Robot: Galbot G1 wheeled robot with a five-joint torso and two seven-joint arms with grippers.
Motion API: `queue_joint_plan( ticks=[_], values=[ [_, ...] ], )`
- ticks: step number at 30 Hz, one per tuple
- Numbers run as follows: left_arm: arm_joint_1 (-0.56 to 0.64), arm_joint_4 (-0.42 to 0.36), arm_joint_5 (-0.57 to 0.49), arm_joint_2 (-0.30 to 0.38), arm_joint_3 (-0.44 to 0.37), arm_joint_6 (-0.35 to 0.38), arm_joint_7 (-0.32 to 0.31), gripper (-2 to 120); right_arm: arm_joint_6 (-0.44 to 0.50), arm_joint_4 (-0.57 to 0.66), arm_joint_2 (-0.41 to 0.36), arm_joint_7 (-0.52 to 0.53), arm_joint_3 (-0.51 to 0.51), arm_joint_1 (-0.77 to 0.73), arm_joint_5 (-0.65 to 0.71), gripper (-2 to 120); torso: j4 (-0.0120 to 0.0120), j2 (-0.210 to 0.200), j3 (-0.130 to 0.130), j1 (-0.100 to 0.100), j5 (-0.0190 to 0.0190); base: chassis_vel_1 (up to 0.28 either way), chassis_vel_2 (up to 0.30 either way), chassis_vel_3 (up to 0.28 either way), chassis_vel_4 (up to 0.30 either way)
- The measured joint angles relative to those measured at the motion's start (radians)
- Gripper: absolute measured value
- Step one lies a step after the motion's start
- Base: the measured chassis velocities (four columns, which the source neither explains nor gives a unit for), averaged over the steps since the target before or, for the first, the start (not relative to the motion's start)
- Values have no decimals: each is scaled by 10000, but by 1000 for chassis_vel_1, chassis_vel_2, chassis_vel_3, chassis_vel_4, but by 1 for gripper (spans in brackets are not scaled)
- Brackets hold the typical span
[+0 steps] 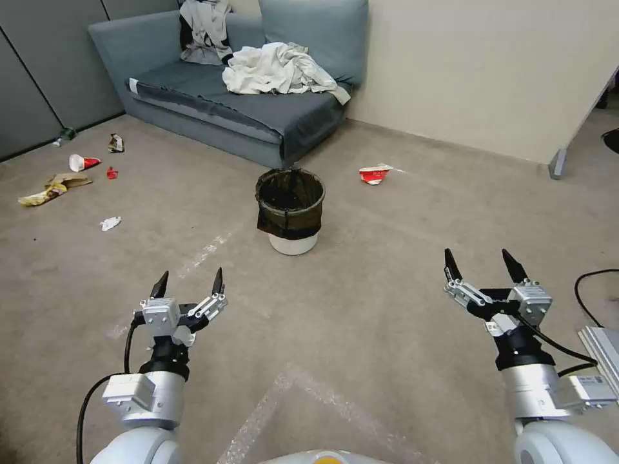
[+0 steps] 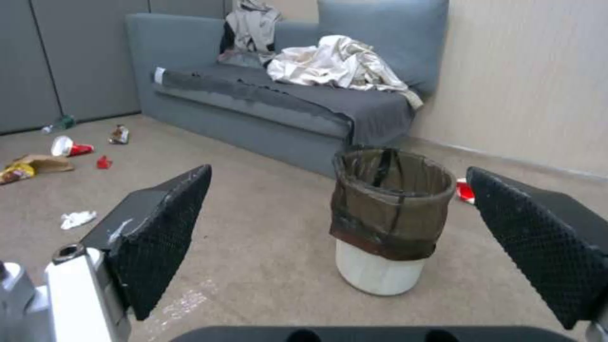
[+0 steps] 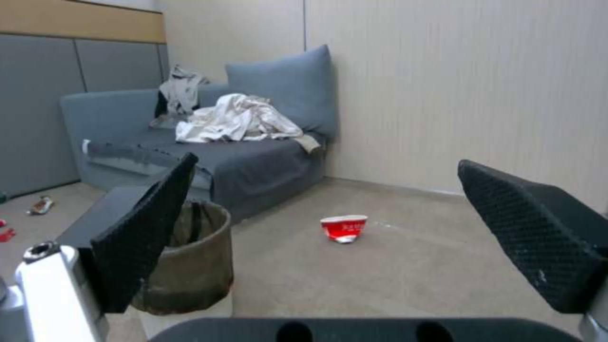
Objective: Pick up the trash can from the floor.
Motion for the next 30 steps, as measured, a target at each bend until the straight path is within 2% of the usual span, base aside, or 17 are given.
queue_joint_plan(
  ticks=[10,30],
  values=[
    [39,-43,-3,0,-12,-1,-13,100,50,-12,24,-73,-8,-12,22,100,1,1,-1,-1,0,-45,39,36,-31],
    [93,-80,-28,-33,-21,-55,-32,100,81,57,86,-177,-24,-67,0,100,0,0,0,0,-1,-180,179,170,-174]
  ],
)
